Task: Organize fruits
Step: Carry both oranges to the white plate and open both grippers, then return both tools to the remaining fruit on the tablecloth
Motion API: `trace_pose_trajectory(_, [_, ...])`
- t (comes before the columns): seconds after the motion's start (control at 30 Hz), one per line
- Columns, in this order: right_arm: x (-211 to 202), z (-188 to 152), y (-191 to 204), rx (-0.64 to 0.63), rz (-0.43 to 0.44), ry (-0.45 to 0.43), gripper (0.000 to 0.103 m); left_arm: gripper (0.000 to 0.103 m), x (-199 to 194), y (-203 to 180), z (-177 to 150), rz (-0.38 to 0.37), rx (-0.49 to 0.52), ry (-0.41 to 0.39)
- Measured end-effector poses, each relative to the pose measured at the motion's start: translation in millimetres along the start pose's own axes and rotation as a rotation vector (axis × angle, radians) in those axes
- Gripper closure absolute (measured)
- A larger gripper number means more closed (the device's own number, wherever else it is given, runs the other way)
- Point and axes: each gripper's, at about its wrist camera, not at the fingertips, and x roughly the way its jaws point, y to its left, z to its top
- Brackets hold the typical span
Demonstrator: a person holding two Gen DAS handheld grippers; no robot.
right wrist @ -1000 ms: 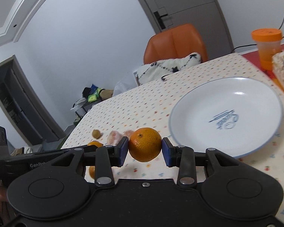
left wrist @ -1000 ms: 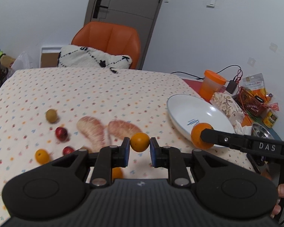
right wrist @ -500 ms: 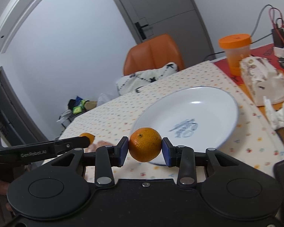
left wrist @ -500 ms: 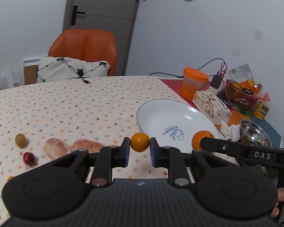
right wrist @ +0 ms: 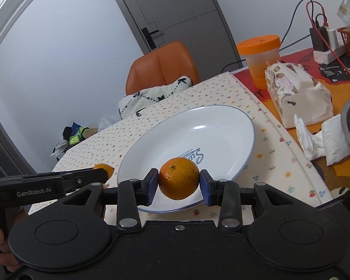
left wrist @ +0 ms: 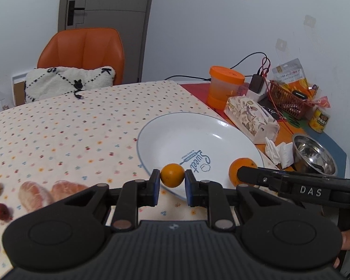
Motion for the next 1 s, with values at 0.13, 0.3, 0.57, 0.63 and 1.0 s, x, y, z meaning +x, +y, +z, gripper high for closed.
trace_pose_trajectory(0.13, [4, 1, -5, 0.006, 0.000, 0.002, 0.065, 0.083, 11, -9, 5, -0.006, 0.009, 0.003])
trace_pose_trajectory(0.3, [0, 3, -8, 0.015, 0.005, -0.015, 0.064, 0.083, 23, -18, 6, -0.012, 0.019, 0.017])
trace_pose_trajectory(0.57, [-4, 2, -7, 0.020, 0.011, -0.016, 0.064, 0.076, 22, -14, 8, -0.004, -0.001, 0.000])
trace_pose_trajectory(0.63, [-3, 1, -4, 0.021, 0.015, -0.012, 0.063, 0.068, 19, -10, 8, 0.011, -0.005, -0.002])
trace_pose_trajectory(1.0, [-1, -2, 16, 0.010, 0.011, -0.045, 0.033, 0.018, -17, 19, 5, 0.106, -0.015, -0.063])
